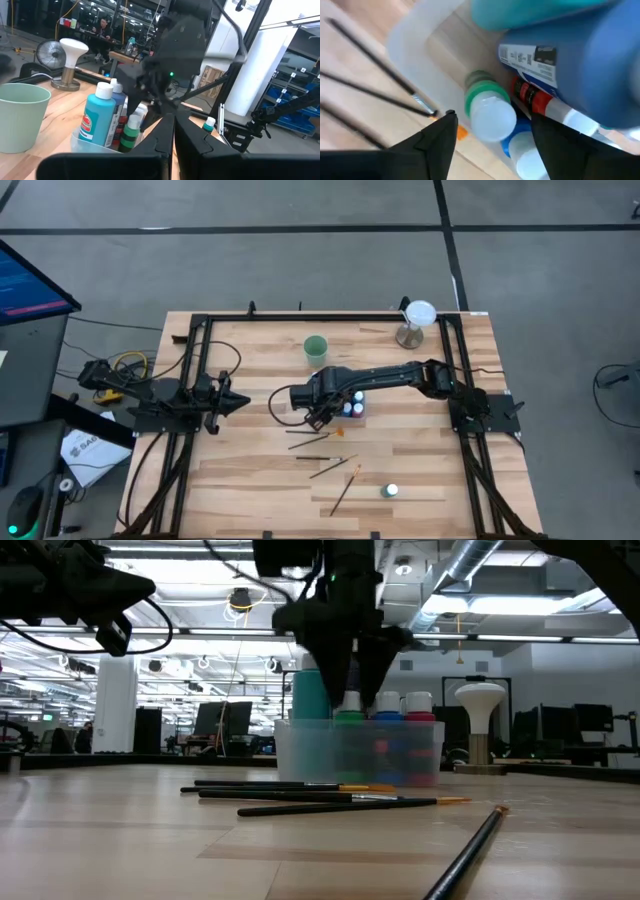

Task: Pick & Place Paint Supplies
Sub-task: Put the green paint bottle into the transparent bin, then put the light green paint bottle into the transparent bin

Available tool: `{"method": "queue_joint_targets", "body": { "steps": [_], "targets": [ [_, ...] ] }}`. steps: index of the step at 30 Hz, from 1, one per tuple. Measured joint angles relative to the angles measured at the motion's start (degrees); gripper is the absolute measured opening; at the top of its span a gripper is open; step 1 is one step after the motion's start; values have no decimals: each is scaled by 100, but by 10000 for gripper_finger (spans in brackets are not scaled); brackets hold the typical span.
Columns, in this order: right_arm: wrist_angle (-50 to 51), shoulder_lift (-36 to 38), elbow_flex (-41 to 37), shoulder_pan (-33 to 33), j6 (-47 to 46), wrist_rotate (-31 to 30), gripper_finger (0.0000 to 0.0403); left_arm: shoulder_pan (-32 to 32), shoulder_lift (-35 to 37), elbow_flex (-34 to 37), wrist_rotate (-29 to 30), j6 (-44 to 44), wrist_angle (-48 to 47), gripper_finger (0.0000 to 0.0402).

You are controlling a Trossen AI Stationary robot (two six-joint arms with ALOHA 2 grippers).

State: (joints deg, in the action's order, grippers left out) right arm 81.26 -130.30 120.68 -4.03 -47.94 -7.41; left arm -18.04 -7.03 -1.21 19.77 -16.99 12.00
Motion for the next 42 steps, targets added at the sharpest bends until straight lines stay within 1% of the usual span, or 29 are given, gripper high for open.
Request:
{"method": "queue_joint_targets", "body": {
  "steps": [5,8,10,14,17,20,26,31,34,37,40,42],
  "targets": [
    [10,527,2,-3,73,-1,242,0,0,2,2,2,10,8],
    [124,961,4,-171,268,-4,241,2,0,2,10,1,12,8],
    [327,1268,9,-448,445,18,241,1,0,2,25,1,13,8],
    [908,1711,9,-1125,589,341,242,0,0,2,24,2,15,8],
    [809,1996,-6,-1621,428,702,244,0,0,4,24,0,29,8],
    [831,2222,4,-2136,156,885,251,1,0,4,22,1,57,8],
    [877,2210,-3,-2954,-356,888,275,0,0,4,20,0,100,8],
    [875,1868,-11,-3471,-454,855,294,2,-2,4,20,1,104,8],
    [875,1681,-9,-3734,-357,584,301,2,-2,4,17,2,106,8],
    [875,1511,-11,-3864,-271,406,303,2,-2,4,17,2,111,8],
    [864,1476,-39,-3999,-111,127,303,1,-2,4,15,0,113,8],
    [800,1528,-257,-4059,-63,4,303,1,-2,4,7,0,116,8]
  ]
}}
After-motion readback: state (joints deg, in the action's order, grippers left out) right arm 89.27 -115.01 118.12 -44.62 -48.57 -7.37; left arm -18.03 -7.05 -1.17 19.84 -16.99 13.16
